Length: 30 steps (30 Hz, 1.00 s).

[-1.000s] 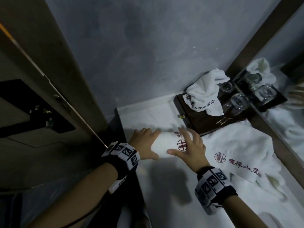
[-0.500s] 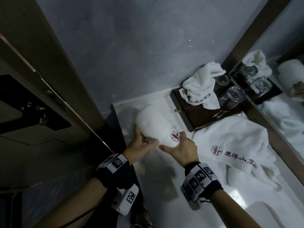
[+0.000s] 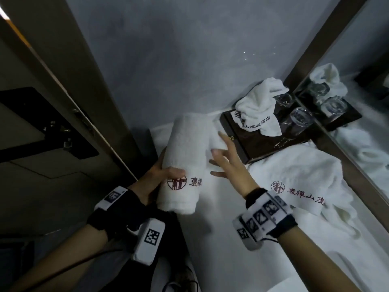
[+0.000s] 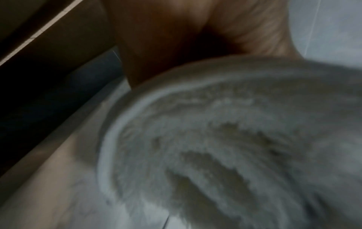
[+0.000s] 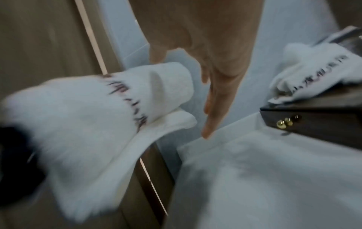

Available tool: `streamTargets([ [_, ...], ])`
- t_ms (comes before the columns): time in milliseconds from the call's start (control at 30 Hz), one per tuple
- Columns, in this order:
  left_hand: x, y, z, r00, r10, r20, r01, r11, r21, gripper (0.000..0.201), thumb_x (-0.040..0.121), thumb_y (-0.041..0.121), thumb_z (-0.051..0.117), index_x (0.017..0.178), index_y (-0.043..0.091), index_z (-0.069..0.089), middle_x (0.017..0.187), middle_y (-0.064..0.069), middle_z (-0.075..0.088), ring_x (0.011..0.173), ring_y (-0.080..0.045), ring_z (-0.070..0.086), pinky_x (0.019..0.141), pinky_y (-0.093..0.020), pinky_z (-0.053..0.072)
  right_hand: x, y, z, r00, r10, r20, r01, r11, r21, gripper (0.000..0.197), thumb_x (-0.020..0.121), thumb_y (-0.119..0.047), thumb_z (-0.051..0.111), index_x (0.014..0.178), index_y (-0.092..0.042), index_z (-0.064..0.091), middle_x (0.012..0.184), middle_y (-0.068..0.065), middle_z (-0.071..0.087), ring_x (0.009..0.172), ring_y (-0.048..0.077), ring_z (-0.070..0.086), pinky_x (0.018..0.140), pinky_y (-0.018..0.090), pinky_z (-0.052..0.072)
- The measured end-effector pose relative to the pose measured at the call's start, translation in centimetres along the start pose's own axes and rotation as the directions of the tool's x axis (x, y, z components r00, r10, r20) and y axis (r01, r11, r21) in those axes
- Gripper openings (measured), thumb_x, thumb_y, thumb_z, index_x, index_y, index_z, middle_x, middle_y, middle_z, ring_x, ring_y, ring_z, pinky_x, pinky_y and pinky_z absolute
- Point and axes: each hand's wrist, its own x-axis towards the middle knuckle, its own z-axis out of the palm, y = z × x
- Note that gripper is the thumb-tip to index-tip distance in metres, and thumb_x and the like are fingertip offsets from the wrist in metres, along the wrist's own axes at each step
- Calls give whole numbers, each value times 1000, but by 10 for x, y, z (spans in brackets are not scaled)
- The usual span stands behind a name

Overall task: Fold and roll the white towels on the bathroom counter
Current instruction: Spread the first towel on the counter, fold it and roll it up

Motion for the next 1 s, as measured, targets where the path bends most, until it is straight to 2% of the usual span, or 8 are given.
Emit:
streamTargets([
  [67,-8,-1,2,996,-25,81,20,998,62,83,50,20,76,127,32,46,103,-5,71,93,-25,69,69,-34,57,8,-9,5,993,46,112,-70,973,218,60,78,-61,50,133,-54,27,127,-11,49,107,15,57,86,43,54],
  [233,-17,-6,22,996,80,-30,-75,989,123,90,54,30,80,124,61,32,122,8,59,102,-11,65,76,-29,57,18,-19,32,981,179,69,-188,828,529,85,76,-58,57,143,-16,25,137,13,51,124,29,52,104,52,41],
  [333,-22,-13,25,986,136,-100,-125,987,105,91,62,22,76,130,57,27,127,7,57,108,-15,62,85,-36,55,15,-14,45,958,285,-25,-226,805,549,72,84,-53,52,139,-12,29,133,13,52,121,30,53,105,49,41],
  [433,-27,-12,22,982,159,-107,-148,983,105,87,63,18,73,133,50,31,127,5,57,107,-13,63,80,-29,57,9,-13,52,958,265,107,-277,775,568,66,88,-53,43,137,-9,41,132,18,55,122,31,53,107,48,39],
  [567,-31,-2,17,994,104,-28,-104,995,11,84,57,21,73,133,35,40,125,-7,60,110,-24,62,84,-37,54,4,-12,51,962,151,227,-262,737,623,74,83,-48,53,138,-1,38,137,25,48,126,36,48,107,49,38],
  [733,-38,3,11,982,24,186,0,992,-130,78,62,13,71,133,9,39,111,-12,67,101,-28,65,76,-37,57,2,-6,40,880,108,462,-365,776,514,75,81,-50,54,136,-2,40,133,19,53,125,34,49,106,50,38],
  [900,-33,2,12,999,50,3,-50,998,31,82,59,27,74,132,34,39,123,-8,61,111,-28,61,88,-47,52,14,-9,35,943,250,218,-325,829,455,82,64,-45,76,128,0,51,123,20,62,113,34,60,97,51,47],
  [1000,-24,-3,7,996,20,-85,-11,994,106,77,53,38,76,123,36,46,117,-4,64,102,-22,66,79,-38,57,20,-7,35,949,310,62,-296,803,517,73,67,-39,74,125,-1,53,119,19,65,108,32,63,93,50,51],
])
